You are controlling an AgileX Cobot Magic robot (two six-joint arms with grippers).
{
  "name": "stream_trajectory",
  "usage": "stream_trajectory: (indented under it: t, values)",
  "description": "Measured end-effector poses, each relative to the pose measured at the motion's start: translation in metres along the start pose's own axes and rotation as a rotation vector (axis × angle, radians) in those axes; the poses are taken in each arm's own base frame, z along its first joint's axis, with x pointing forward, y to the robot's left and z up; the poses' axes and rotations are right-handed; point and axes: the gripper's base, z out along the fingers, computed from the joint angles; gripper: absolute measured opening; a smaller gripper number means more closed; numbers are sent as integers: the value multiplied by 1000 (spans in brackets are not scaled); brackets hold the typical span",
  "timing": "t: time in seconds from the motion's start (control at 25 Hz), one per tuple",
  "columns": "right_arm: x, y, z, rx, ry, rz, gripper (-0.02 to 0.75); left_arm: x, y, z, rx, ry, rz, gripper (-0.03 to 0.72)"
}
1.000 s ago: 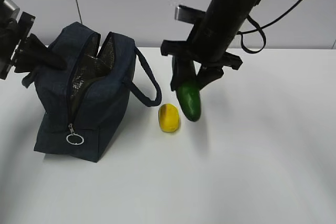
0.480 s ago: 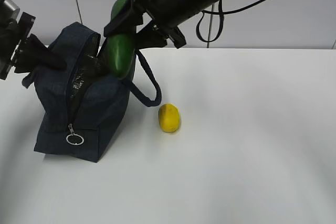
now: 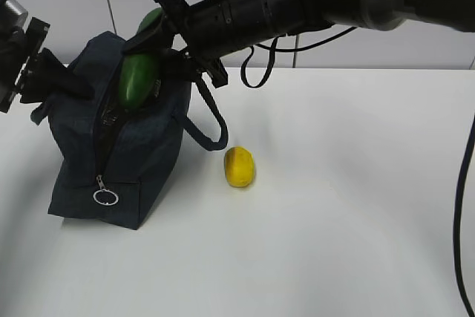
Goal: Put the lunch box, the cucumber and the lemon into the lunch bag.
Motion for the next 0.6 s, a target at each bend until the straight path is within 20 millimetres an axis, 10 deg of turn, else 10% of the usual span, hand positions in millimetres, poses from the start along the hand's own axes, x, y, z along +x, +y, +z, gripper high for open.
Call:
stream_trajectory:
  t: [0.6]
  values:
    - [-2, -33, 18, 55, -19, 30, 426, 0, 0, 0, 0, 0, 0, 29]
